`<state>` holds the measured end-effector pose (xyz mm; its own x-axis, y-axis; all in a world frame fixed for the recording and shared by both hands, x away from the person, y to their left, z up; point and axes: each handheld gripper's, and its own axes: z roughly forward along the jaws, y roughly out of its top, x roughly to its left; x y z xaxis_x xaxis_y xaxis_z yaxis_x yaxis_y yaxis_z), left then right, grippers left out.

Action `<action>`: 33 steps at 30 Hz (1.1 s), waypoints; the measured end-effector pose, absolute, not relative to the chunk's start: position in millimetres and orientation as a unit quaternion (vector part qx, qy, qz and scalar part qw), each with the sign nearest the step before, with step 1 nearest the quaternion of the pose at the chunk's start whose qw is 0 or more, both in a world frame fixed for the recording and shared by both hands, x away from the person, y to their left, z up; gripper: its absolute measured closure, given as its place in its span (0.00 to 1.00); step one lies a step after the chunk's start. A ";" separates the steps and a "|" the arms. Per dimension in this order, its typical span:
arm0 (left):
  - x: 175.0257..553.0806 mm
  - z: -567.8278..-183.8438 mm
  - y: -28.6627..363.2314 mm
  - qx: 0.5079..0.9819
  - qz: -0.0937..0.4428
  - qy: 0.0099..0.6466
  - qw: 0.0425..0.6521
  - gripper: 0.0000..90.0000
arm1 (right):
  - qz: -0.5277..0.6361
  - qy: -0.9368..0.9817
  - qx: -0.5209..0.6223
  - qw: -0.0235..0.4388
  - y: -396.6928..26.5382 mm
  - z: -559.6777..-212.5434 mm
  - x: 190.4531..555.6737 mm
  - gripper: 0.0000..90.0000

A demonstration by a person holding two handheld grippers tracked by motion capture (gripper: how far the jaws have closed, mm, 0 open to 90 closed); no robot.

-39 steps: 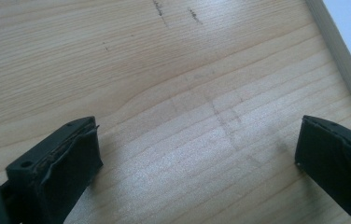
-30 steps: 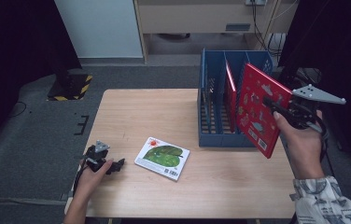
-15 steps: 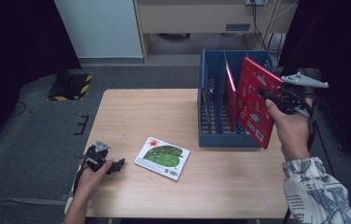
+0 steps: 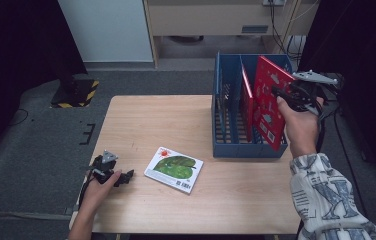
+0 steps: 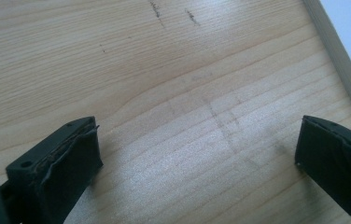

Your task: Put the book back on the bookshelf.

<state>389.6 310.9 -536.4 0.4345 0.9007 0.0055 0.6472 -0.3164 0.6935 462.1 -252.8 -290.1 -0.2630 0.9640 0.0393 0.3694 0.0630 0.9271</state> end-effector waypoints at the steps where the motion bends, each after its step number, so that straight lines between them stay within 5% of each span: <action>1: 389.6 -536.4 311.0 0.786 0.201 0.492 0.315 0.00 | 0.456 0.650 0.514 0.326 -252.8 -291.1 464.5 0.88; 33: 390.7 -536.5 310.2 0.787 0.200 0.490 0.316 0.00 | 0.447 0.627 0.540 0.338 -242.9 -307.3 504.4 0.88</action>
